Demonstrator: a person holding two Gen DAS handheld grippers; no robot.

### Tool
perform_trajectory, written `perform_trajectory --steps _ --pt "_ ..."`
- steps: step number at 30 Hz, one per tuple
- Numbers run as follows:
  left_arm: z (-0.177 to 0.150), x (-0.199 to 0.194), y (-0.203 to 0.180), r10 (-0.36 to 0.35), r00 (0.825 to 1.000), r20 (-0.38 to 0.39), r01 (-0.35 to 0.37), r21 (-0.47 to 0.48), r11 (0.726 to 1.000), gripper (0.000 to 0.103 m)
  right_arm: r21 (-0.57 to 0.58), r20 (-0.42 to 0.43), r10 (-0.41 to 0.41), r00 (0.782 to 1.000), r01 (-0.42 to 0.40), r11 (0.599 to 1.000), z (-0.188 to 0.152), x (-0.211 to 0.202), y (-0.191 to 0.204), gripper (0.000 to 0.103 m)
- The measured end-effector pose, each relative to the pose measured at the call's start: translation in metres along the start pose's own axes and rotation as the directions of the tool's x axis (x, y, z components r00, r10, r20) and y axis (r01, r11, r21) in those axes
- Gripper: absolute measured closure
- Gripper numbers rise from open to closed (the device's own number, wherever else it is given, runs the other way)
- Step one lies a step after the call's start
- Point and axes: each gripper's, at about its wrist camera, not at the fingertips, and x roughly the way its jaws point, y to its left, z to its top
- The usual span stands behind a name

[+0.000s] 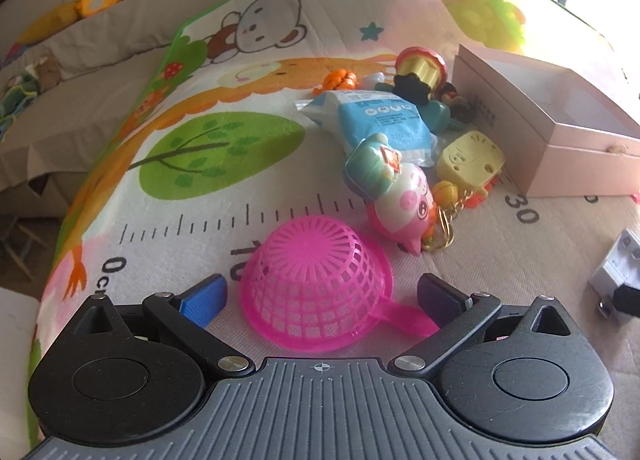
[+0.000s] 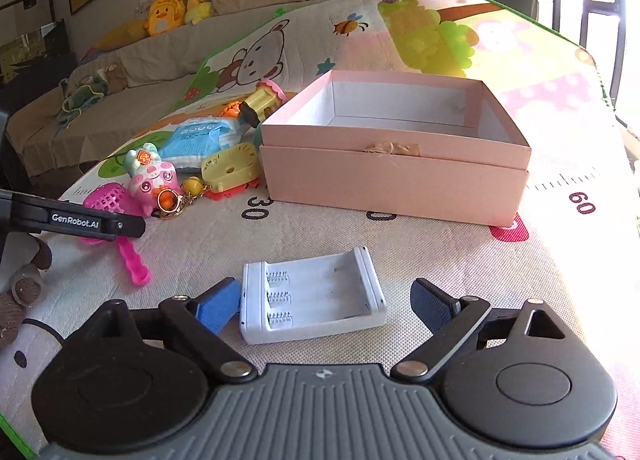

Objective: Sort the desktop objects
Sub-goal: 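Grasp the white battery charger with the right tool, then grasp the pink basket strainer with the left tool while the right tool lifts the charger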

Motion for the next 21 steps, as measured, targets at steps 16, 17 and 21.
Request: perform_trajectory --steps 16,17,21 --pt "-0.002 -0.002 0.031 0.043 0.999 -0.023 -0.045 -0.088 0.995 0.001 -0.101 -0.022 0.023 0.999 -0.025 0.995 0.006 0.01 0.014 0.003" --pt "-0.002 -0.002 0.029 0.046 0.999 -0.023 -0.048 -0.085 0.995 0.004 -0.103 -0.037 0.018 0.999 -0.022 0.994 0.008 0.013 0.014 0.003" --pt "-0.001 -0.008 0.024 0.042 0.999 -0.014 -0.043 -0.074 0.996 0.016 -0.083 -0.073 0.054 0.996 -0.06 0.995 0.011 0.012 0.011 0.003"
